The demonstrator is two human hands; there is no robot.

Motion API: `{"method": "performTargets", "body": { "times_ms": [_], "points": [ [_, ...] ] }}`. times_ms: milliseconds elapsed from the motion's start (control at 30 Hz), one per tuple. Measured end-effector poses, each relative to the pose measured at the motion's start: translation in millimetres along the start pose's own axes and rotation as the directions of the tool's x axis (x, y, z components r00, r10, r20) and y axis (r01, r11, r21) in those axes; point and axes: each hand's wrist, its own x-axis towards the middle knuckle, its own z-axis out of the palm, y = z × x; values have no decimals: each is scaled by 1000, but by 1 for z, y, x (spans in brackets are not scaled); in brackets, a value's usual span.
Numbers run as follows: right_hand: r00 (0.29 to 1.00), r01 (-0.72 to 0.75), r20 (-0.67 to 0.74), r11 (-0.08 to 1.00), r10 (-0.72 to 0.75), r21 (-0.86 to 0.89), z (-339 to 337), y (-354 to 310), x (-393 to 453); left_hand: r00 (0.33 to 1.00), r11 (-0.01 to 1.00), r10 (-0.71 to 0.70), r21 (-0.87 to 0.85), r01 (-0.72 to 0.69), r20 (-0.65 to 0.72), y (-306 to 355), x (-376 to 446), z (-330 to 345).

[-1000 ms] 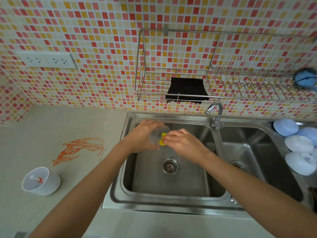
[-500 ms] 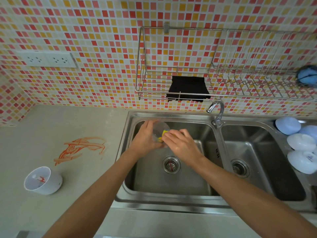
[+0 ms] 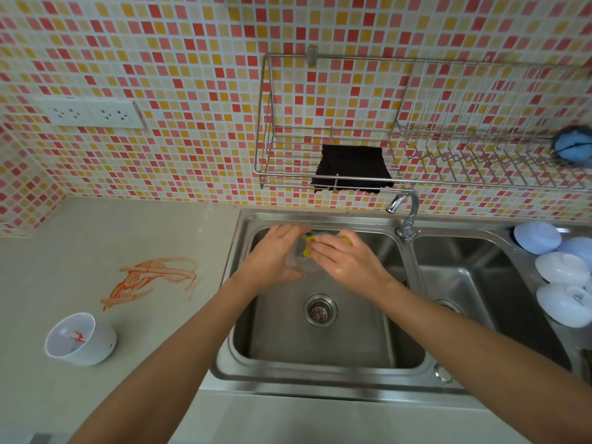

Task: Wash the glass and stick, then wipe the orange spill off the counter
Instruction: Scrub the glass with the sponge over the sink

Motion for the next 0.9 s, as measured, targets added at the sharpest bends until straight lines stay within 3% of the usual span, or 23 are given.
{"method": "performTargets", "body": {
  "times_ms": [100,167,233,267,333,400,433,500,600,667,767,900],
  "points": [
    [968,-250,66,952,242,177,2,-31,-5,1000,999,20,40,-20,0,3,7,-6],
    [874,-487,230,772,429,410,-2,-48,-1,999,997,23,75,-25,29,4,8,-6],
    [789,-613,375,598,486,516,-4,-46,1,998,997,10,77,-15,60,4,6,-6],
    [806,-592,396,608,440,529,-5,-42,0,998,997,6,74,-11,64,3,4,-6],
    [892,-430,356,764,278,481,-7,-25,-1,998,998,-1,69,-4,69,2,3,-6],
    [963,-161,248,959,102,232,-5,-7,-1,998,998,-3,67,-1,58,2,5,-7],
    [976,-90,208,987,61,134,-4,-1,-1,999,998,2,67,-5,44,2,7,-7],
    [978,-123,185,985,101,117,-6,-6,-2,999,997,19,73,-21,32,3,11,-8],
    [957,-251,222,914,186,318,1,-22,-12,997,998,9,58,-14,77,-1,9,-6],
    [960,-170,268,931,83,322,0,-21,-14,994,1000,-14,1,14,106,-1,4,-4],
    [971,25,232,988,-61,152,-8,0,-6,988,993,-57,-92,71,145,4,0,-2],
    [994,50,98,996,-57,73,-11,3,-2,987,984,-77,-147,97,139,7,6,-4]
  ]
}}
